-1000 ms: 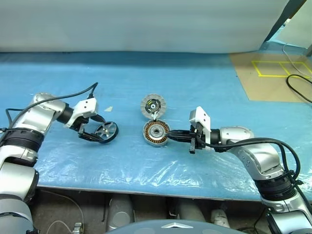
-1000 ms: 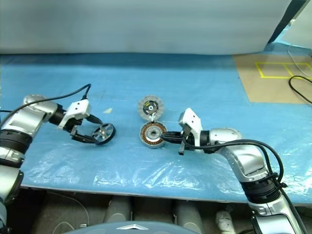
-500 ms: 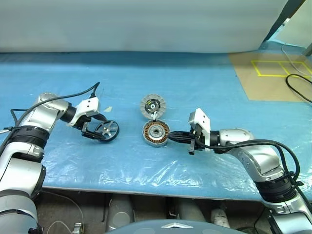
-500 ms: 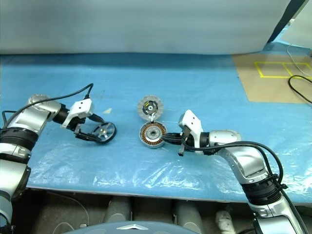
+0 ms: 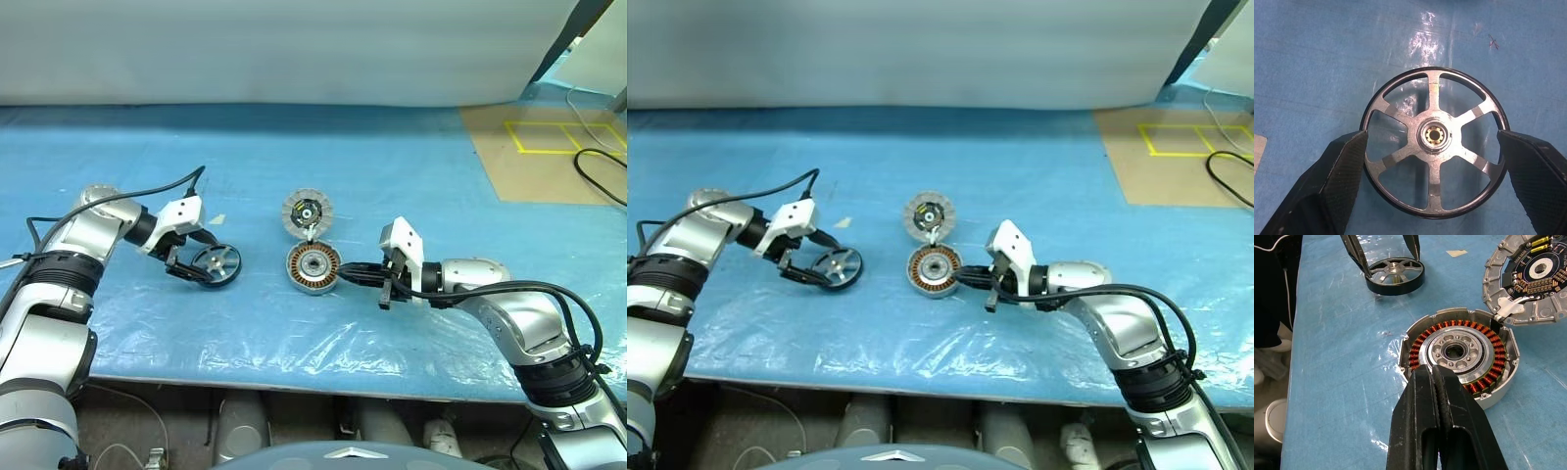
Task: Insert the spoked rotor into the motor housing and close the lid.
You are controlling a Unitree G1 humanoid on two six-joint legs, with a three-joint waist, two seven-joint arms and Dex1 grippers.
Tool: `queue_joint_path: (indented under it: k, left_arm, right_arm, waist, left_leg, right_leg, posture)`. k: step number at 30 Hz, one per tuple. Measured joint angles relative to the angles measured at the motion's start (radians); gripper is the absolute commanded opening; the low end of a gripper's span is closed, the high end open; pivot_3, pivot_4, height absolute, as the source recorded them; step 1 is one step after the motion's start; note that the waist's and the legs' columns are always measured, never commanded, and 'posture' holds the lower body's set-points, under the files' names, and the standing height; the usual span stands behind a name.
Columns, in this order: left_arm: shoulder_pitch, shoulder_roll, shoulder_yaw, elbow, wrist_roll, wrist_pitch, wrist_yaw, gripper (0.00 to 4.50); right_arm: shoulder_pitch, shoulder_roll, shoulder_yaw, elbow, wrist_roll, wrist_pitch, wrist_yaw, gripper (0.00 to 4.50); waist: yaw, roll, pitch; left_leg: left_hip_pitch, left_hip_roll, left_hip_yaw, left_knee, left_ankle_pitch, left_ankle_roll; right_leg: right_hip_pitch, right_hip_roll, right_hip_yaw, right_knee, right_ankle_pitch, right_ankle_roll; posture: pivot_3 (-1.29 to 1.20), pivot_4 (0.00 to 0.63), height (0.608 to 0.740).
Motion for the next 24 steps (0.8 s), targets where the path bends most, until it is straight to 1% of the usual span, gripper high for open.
queue_joint_path:
  k: [6, 10, 16, 17, 19, 22, 24]
  left_arm:
    - [0.000, -0.001, 0.008, -0.007, -0.008, 0.004, -0.006, 4.50]
    - [-0.001, 0.000, 0.009, -0.018, -0.041, 0.018, -0.011, 4.50]
    - [-0.006, 0.001, 0.009, -0.011, -0.035, 0.015, -0.014, 4.50]
    - [-0.008, 0.001, 0.010, -0.008, -0.033, 0.015, -0.014, 4.11]
    - [-0.016, 0.001, 0.009, -0.004, -0.028, 0.015, -0.014, 3.65]
    - [-0.018, 0.001, 0.008, -0.004, -0.029, 0.016, -0.014, 2.65]
    - [-0.018, 0.003, 0.003, -0.006, -0.035, 0.021, -0.014, 2.65]
  right_arm:
    - [0.000, -0.003, 0.000, 0.000, 0.000, 0.000, 0.001, 0.05]
    - [0.000, -0.003, 0.001, 0.000, 0.000, 0.000, 0.001, 0.05]
    - [0.000, -0.004, 0.002, 0.000, -0.004, 0.000, 0.002, 0.05]
    - [0.000, -0.004, 0.002, 0.000, -0.005, 0.000, 0.002, 0.00]
    - [0.000, -0.004, 0.002, 0.000, -0.009, 0.000, 0.002, 0.00]
    - [0.000, -0.004, 0.002, 0.000, -0.012, 0.001, 0.002, 0.00]
    - [0.000, -0.004, 0.002, 0.000, -0.012, 0.005, 0.002, 0.00]
  waist:
    - [0.000, 0.000, 0.000]
    - [0.000, 0.000, 0.000]
    - [0.000, 0.000, 0.000]
    - [0.000, 0.000, 0.000]
    - [0.000, 0.000, 0.000]
    - [0.000, 0.000, 0.000]
    - [0.000, 0.000, 0.000]
  left_leg:
    - [0.000, 0.000, 0.000, 0.000, 0.000, 0.000]
    - [0.000, 0.000, 0.000, 0.000, 0.000, 0.000]
    - [0.000, 0.000, 0.000, 0.000, 0.000, 0.000]
    - [0.000, 0.000, 0.000, 0.000, 0.000, 0.000]
    - [0.000, 0.000, 0.000, 0.000, 0.000, 0.000]
    - [0.000, 0.000, 0.000, 0.000, 0.000, 0.000]
    - [0.000, 0.000, 0.000, 0.000, 0.000, 0.000]
  right_leg:
    - [0.000, 0.000, 0.000, 0.000, 0.000, 0.000]
    - [0.000, 0.000, 0.000, 0.000, 0.000, 0.000]
    - [0.000, 0.000, 0.000, 0.000, 0.000, 0.000]
    - [0.000, 0.000, 0.000, 0.000, 0.000, 0.000]
    - [0.000, 0.000, 0.000, 0.000, 0.000, 0.000]
    - [0.000, 0.000, 0.000, 0.000, 0.000, 0.000]
    - [0.000, 0.000, 0.000, 0.000, 0.000, 0.000]
  posture:
    - [0.00, 0.150, 0.740]
    - [0.00, 0.150, 0.740]
    - [0.00, 0.150, 0.740]
    - [0.00, 0.150, 0.740]
    - [0.00, 0.150, 0.740]
    - [0.00, 0.150, 0.740]
    - [0.00, 0.150, 0.740]
